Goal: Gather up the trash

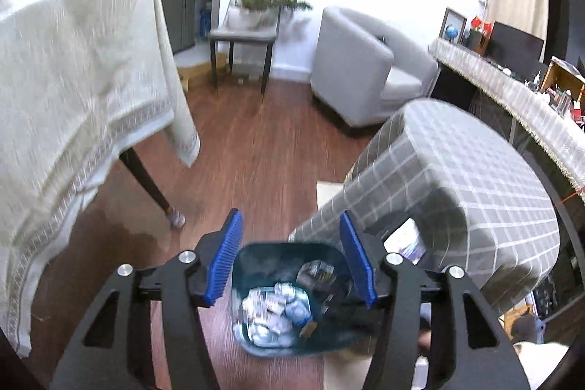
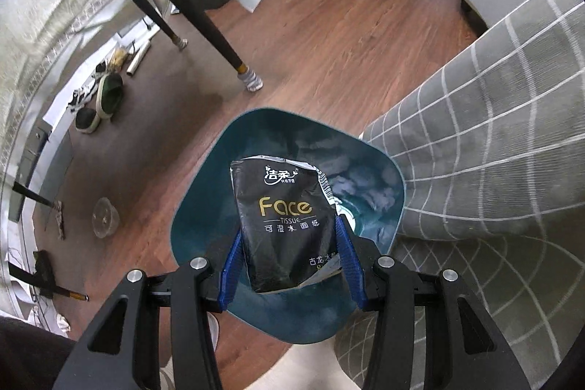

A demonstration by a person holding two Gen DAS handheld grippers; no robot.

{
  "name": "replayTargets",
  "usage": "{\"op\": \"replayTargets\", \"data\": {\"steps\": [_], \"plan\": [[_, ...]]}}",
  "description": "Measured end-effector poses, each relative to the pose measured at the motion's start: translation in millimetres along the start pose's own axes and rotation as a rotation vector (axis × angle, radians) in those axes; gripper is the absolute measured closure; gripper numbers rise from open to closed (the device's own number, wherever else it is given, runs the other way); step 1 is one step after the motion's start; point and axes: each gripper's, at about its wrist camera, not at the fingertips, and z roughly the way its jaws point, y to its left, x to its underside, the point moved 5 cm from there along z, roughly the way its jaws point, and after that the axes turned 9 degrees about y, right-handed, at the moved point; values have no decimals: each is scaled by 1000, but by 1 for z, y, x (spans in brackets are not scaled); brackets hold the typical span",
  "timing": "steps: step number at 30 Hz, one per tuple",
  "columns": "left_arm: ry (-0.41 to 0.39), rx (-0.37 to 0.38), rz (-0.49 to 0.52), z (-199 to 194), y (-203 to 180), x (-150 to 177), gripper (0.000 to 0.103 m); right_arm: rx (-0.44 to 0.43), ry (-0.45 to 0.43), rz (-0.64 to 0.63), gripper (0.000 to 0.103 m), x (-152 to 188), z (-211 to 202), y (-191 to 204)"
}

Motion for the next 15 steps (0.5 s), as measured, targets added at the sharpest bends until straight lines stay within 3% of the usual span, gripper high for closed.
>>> {"op": "replayTargets", "data": {"steps": [7, 9, 11, 15], "plan": [[-38, -12, 14, -3, -10, -18, 48, 35, 101, -76, 53, 3, 43, 3], [-52, -15, 5, -6, -10, -25, 48, 41, 133, -104, 48, 6, 54, 5], [-69, -8, -2, -10, -10, -32, 48, 66, 150, -133, 34, 6, 60, 6], [-88, 3, 14, -12, -17, -44, 40, 60, 137, -149, 31, 0, 53, 6]]}}
